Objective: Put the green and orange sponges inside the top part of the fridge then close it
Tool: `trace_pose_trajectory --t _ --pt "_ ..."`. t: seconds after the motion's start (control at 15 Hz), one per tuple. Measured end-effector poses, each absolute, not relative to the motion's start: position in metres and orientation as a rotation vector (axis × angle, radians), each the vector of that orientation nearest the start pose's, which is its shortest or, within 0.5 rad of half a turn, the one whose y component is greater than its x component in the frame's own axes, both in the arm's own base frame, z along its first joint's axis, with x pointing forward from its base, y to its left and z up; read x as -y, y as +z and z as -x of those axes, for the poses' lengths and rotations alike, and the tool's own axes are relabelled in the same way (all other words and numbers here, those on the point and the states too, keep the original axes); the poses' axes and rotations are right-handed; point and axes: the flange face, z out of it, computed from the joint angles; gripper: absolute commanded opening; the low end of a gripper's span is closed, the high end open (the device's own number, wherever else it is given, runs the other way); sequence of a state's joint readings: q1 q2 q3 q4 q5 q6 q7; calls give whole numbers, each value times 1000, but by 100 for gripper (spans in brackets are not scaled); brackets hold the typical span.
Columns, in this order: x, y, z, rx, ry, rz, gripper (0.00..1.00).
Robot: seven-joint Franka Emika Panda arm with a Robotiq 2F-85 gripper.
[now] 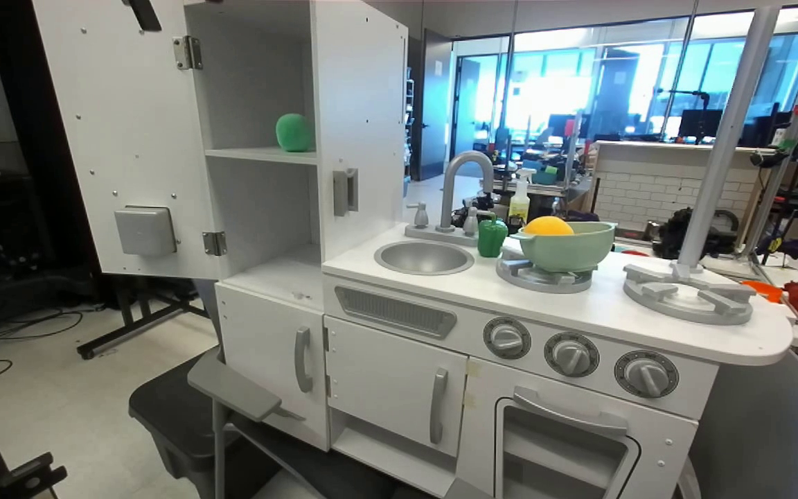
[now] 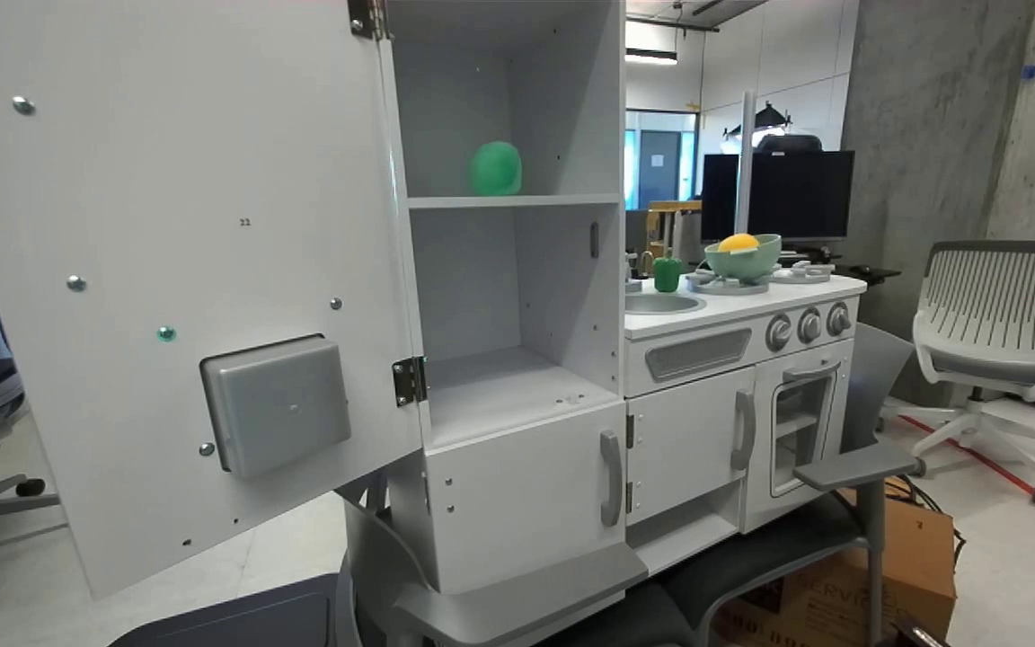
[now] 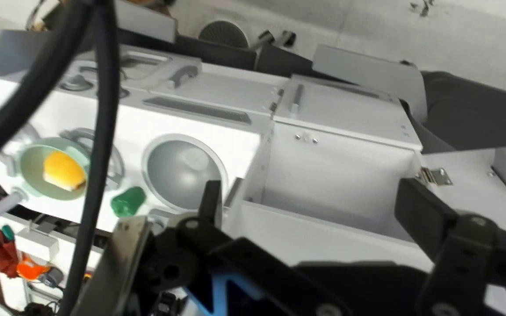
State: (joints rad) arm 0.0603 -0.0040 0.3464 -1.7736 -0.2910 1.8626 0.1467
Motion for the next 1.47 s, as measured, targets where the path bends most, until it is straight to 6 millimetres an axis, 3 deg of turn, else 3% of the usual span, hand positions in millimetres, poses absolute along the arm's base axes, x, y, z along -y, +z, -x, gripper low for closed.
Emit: trace_pose_trajectory --t 0.27,0.47,0.67,1.07,1.27,1.47 --pt "-107 623 -530 459 -164 3411 100" --pt "-40 632 -549 316 -162 3429 100" --pt "3 608 -579 192 -178 3431 100" --pt "63 546 -638 -55 -309 3401 100" --pt "84 524 -657 -127 -338 3370 100" --pt "88 496 -675 -154 -328 3337 100"
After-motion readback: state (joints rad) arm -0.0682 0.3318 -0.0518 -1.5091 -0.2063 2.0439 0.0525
